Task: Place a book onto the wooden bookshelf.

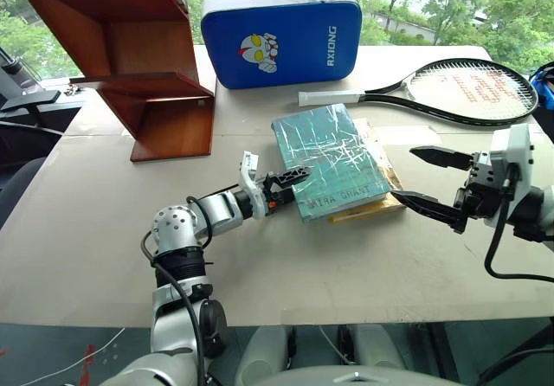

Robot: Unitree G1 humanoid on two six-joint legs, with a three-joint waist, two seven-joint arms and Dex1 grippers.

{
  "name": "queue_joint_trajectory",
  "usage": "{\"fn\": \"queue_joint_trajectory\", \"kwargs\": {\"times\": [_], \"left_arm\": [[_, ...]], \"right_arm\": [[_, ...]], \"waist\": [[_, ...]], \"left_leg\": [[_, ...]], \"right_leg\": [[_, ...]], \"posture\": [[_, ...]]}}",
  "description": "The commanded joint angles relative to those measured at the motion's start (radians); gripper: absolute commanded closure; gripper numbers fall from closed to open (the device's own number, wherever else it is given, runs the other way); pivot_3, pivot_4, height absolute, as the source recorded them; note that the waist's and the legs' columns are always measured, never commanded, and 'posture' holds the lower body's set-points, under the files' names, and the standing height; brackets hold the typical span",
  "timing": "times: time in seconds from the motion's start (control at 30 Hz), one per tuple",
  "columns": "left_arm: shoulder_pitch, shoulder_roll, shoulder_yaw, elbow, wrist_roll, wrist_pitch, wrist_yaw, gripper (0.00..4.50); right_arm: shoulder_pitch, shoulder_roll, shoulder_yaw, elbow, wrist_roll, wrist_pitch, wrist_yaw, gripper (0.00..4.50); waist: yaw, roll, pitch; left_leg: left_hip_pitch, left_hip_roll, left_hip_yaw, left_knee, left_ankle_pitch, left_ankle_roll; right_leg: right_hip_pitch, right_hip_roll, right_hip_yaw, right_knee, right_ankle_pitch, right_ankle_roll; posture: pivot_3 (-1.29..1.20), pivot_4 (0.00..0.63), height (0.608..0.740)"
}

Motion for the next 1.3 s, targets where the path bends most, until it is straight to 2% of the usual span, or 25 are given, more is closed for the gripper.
{"fn": "queue_joint_trajectory", "kwargs": {"times": [0.03, 0.17, 0.37, 0.47, 0.53, 0.6, 0.67, 0.83, 0.97, 1.03, 1.1, 1.2, 1.3], "left_arm": [[-0.03, -0.004, -0.027, 0.085, 0.052, -0.028, -0.038, 0.26], [-0.076, -0.007, -0.034, 0.117, 0.069, -0.025, -0.08, 1.65], [-0.116, -0.033, 0.044, 0.005, 0.01, -0.076, -0.041, 4.34], [-0.101, -0.013, 0.008, -0.188, 0.005, -0.097, -0.057, 4.43], [-0.085, 0.051, -0.08, -0.357, 0.051, -0.118, -0.124, 4.43], [-0.069, 0.161, -0.217, -0.532, 0.203, -0.266, -0.243, 4.43], [-0.074, 0.294, -0.353, -0.615, 0.453, -0.519, -0.334, 4.43], [-0.177, 0.584, -0.499, -0.614, 0.928, -0.998, -0.443, 4.43], [-0.258, 0.81, -0.58, -0.593, 1.233, -1.228, -0.524, 4.43], [-0.278, 0.921, -0.614, -0.581, 1.395, -1.256, -0.551, 4.43], [-0.275, 0.979, -0.587, -0.572, 1.505, -1.209, -0.52, 4.43], [-0.212, 1.031, -0.539, -0.559, 1.587, -1.193, -0.51, 4.43], [-0.158, 1.06, -0.513, -0.515, 1.618, -1.211, -0.523, 4.43]], "right_arm": [[0.031, -0.007, -0.046, -0.04, 0.041, -0.018, -0.022, 0.02], [0.062, -0.038, -0.06, -0.038, 0.051, -0.034, -0.012, 0.0], [0.068, -0.064, -0.069, -0.024, 0.065, -0.047, -0.012, 0.0], [0.056, -0.072, -0.082, -0.012, 0.093, -0.047, -0.009, 0.0], [0.042, -0.082, -0.088, 0.009, 0.11, -0.048, -0.001, 0.0], [0.016, -0.097, -0.105, 0.052, 0.181, -0.021, 0.029, 0.0], [-0.019, -0.113, -0.111, 0.101, 0.222, -0.006, 0.045, 0.0], [-0.101, -0.137, -0.084, 0.187, 0.235, -0.016, 0.086, 0.0], [-0.19, -0.143, -0.052, 0.254, 0.231, -0.023, 0.114, 0.0], [-0.246, -0.134, -0.034, 0.287, 0.232, -0.028, 0.119, 0.0], [-0.311, -0.109, -0.029, 0.319, 0.264, -0.019, 0.104, 0.0], [-0.409, -0.071, -0.033, 0.346, 0.326, 0.009, 0.053, 0.0], [-0.466, -0.055, -0.005, 0.363, 0.284, -0.02, 0.032, 0.0]], "waist": [[0.002, 0.0, 0.0], [0.001, 0.0, 0.0], [-0.001, -0.001, 0.0], [-0.003, -0.003, 0.002], [-0.005, -0.005, 0.003], [-0.004, -0.005, 0.003], [-0.003, -0.004, 0.003], [-0.001, -0.005, 0.004], [-0.002, -0.007, 0.006], [-0.004, -0.006, 0.007], [-0.006, -0.005, 0.008], [-0.006, -0.006, 0.009], [-0.003, -0.007, 0.01]], "left_leg": [[0.0, 0.0, 0.0, 0.0, 0.0, 0.0], [0.0, -0.001, 0.0, 0.001, 0.0, 0.0], [0.0, 0.0, 0.0, 0.001, 0.0, 0.0], [0.0, 0.0, 0.0, 0.0, 0.0, 0.0], [-0.001, 0.0, 0.0, 0.0, 0.0, -0.001], [-0.001, 0.0, 0.0, -0.001, 0.0, -0.001], [0.0, 0.0, 0.0, -0.001, 0.0, -0.001], [0.001, 0.0, 0.001, -0.002, 0.001, -0.001], [-0.002, 0.0, 0.001, -0.004, 0.0, -0.001], [-0.002, 0.0, 0.001, -0.005, 0.0, 0.0], [-0.002, 0.0, 0.001, -0.006, 0.0, 0.0], [-0.002, 0.001, 0.001, -0.005, 0.0, 0.0], [-0.002, 0.001, 0.001, -0.004, 0.0, 0.001]], "right_leg": [[0.0, 0.0, 0.0, 0.0, 0.0, 0.0], [0.001, -0.001, 0.0, 0.0, 0.0, 0.0], [0.0, 0.0, 0.0, 0.0, 0.0, 0.0], [0.0, 0.0, 0.0, 0.0, 0.0, 0.0], [0.0, 0.0, 0.0, -0.001, 0.0, 0.0], [-0.001, 0.0, 0.0, -0.001, 0.0, 0.0], [0.0, 0.0, 0.001, -0.001, 0.0, 0.0], [0.001, 0.0, 0.001, -0.002, 0.0, 0.0], [-0.001, 0.0, 0.0, -0.005, 0.0, 0.0], [-0.001, 0.0, 0.0, -0.007, 0.0, 0.0], [-0.001, 0.001, 0.0, -0.007, 0.0, 0.0], [-0.001, 0.002, 0.0, -0.005, 0.0, 0.0], [-0.002, 0.002, 0.0, -0.004, 0.0, 0.0]], "posture": [[0.0, 0.15, 0.74], [0.0, 0.15, 0.74], [0.0, 0.15, 0.74], [0.0, 0.15, 0.74], [0.0, 0.15, 0.74], [0.0, 0.15, 0.74], [0.0, 0.15, 0.74], [0.0, 0.15, 0.74], [0.0, 0.15, 0.74], [0.0, 0.15, 0.74], [0.0, 0.15, 0.74], [0.0, 0.15, 0.74], [0.0, 0.15, 0.74]]}}
